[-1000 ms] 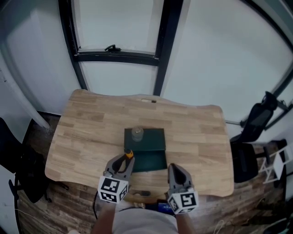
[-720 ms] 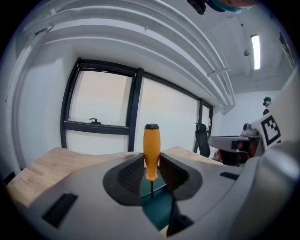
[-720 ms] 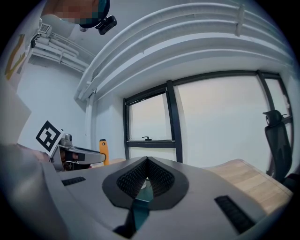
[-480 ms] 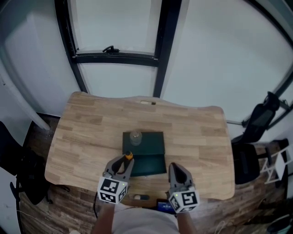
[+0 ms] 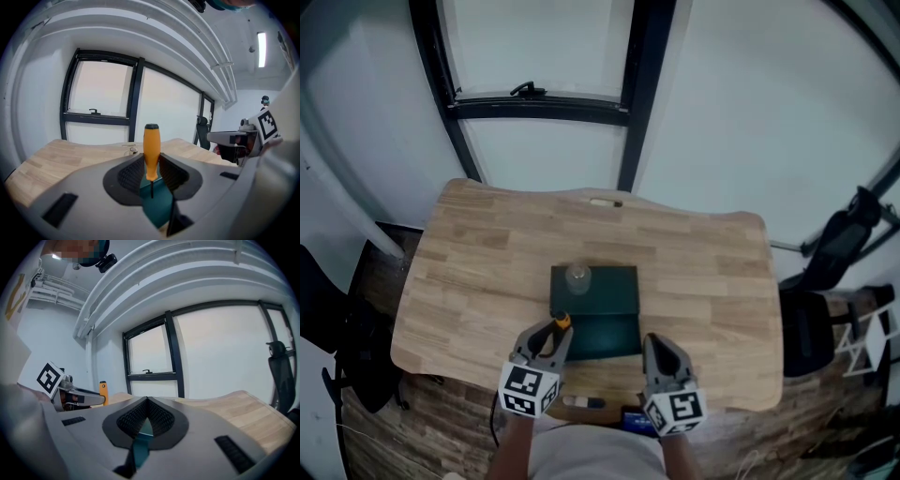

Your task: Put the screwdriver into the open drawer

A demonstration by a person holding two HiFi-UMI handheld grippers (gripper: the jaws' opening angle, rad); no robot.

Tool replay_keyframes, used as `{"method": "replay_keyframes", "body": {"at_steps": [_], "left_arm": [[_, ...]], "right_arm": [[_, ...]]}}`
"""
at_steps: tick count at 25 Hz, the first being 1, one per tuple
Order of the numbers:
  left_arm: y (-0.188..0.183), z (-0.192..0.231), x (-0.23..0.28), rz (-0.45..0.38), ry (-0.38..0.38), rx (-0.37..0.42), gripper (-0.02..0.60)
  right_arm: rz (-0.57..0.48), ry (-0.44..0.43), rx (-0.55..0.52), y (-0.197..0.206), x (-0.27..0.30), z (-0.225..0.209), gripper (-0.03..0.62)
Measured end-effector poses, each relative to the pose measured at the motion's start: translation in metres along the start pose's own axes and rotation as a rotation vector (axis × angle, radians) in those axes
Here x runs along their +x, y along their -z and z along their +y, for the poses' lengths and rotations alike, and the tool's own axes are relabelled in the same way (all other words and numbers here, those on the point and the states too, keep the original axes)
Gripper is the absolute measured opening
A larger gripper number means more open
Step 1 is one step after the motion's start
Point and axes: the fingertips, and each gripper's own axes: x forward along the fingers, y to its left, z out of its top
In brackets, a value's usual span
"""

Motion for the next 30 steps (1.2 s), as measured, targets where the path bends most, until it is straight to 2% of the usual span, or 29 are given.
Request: {"method": "replay_keyframes", "body": {"at_steps": [17, 30], "left_arm": [[0.035, -0.001, 0.017, 0.079, 0.014, -0.009, 0.101], [0.062, -0.001, 0.025, 0.157, 0.031, 0.013, 0.101]], "right_arm": [[0.051, -0.027, 0.018, 0.015, 0.01, -0.005, -0.003], [0.085, -0.025, 0.032, 0.03, 0.014, -0.011, -0.003]]}}
